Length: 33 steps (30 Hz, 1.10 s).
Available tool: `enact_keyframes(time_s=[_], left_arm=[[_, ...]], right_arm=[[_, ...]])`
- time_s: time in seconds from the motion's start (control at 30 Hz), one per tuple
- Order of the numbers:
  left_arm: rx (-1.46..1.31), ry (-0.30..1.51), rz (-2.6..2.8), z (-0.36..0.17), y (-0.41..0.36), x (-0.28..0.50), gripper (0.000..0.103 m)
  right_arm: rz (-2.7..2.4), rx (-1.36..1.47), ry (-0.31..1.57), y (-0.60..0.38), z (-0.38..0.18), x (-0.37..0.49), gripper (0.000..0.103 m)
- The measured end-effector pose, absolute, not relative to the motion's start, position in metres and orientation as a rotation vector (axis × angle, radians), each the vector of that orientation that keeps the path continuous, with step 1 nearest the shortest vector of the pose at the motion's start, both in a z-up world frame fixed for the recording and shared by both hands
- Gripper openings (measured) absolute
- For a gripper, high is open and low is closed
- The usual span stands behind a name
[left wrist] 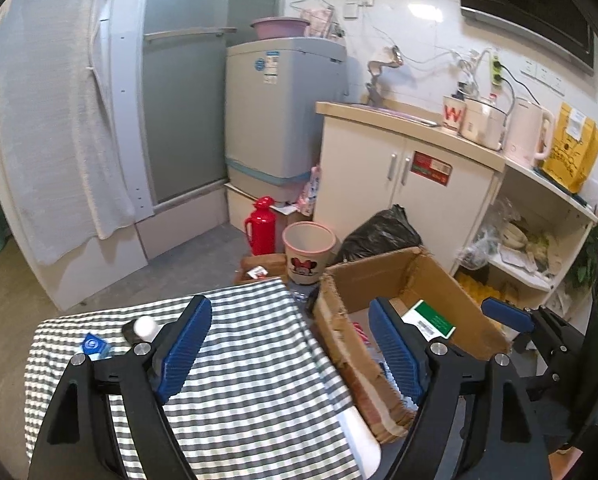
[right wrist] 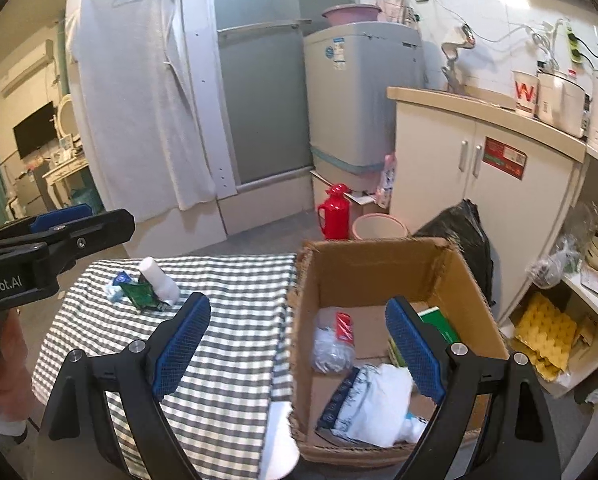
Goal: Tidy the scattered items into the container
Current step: 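Move both tools back from the cardboard box to the table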
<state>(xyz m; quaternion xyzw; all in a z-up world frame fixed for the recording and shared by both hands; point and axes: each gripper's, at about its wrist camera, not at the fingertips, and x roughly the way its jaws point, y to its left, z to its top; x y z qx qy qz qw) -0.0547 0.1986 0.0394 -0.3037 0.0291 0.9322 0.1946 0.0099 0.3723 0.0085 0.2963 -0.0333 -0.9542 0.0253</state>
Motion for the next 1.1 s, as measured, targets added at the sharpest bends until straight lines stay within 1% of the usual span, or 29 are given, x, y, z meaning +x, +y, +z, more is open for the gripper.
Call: enact_keyframes(time_s=[0.1,0.17,0.2,0.23,0.37,0.53,0.6,0.73,0.9,1.1], left_arm=[[-0.848,0.062,2.646,0.042,0.187,-0.053,0.084],[-0.844,0.048,2.667,0.043,0.180,-0.051,0.086],[-0.842,0.042,2.677,0.043,0.176,-0.051,0.086],[-0.840,0.035,2.687,0.044,0.172,-0.049,0.087],[-0.843,0.015,2.717,0.043,0.156,-0.047,0.093],[-0.850,-0.017,2.759,0.043,0.135,-0.045,0.094],[-0.850,-0.042,2.777,0.044,0.127,-0.046,0.096],[-0.848,-0.102,2.815,0.043,0.104,-0.048,0.098],[-0.850,-0.160,2.851,0.040,0.077,-0.050,0.100],[-0.864,-0.169,2.876,0.033,0.052,-0.051,0.103]], right_arm=[[-2.942,0.889,-0.098,0.364,0.011,0.008,0.090],[-2.935,0.868,-0.100,0.360,0.013,0.007,0.092],[-2.931,0.856,-0.101,0.357,0.014,0.007,0.096],[-2.927,0.846,-0.102,0.355,0.015,0.007,0.097],[-2.911,0.806,-0.097,0.342,0.019,0.006,0.097],[-2.898,0.764,-0.104,0.329,0.023,0.002,0.097],[-2.891,0.748,-0.106,0.323,0.024,0.000,0.098],[-2.874,0.736,-0.089,0.310,0.023,-0.003,0.103],[-2.851,0.741,-0.072,0.293,0.019,-0.009,0.103],[-2.823,0.773,-0.061,0.272,0.010,-0.020,0.103]])
